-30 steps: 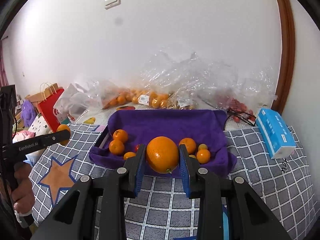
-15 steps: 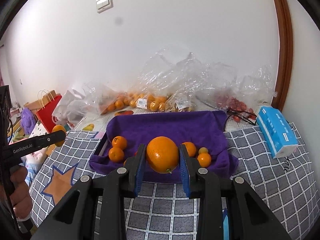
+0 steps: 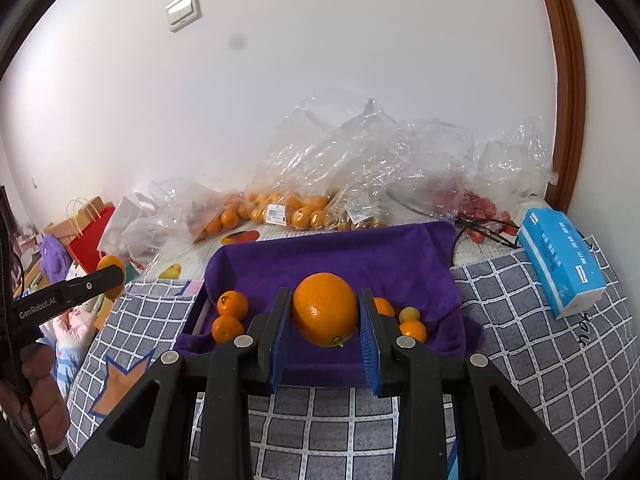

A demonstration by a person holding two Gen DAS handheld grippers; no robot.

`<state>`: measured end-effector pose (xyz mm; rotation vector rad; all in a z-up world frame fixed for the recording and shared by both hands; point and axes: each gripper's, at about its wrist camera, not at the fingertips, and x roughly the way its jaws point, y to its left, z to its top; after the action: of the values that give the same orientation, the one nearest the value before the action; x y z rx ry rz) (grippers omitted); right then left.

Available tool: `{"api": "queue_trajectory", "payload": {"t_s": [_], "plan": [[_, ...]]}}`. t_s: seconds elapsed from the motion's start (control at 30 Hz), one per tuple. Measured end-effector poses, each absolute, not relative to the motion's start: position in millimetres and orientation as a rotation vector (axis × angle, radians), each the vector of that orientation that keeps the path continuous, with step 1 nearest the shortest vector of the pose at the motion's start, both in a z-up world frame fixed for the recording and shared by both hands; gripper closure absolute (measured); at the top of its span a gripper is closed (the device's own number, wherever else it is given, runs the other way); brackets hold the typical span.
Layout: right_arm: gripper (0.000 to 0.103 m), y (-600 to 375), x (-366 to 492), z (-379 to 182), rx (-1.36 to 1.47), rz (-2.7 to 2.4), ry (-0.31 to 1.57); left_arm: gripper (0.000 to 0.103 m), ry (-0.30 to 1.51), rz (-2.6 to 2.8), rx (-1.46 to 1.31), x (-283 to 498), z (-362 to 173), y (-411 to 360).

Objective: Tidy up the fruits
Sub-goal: 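Lower both oranges onto the towel and open both grippers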

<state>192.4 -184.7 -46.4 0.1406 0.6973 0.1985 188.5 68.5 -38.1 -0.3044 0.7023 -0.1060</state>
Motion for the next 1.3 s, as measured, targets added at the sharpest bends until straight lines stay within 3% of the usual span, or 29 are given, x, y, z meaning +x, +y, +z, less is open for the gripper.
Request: {"api": "queue_trajectory", "payload": {"t_s": [1.3], "plan": [[0.071, -198, 314, -138, 0.123, 0.100, 0.824, 0.071, 0.867, -0.162, -0.264, 319, -113, 42]]}}
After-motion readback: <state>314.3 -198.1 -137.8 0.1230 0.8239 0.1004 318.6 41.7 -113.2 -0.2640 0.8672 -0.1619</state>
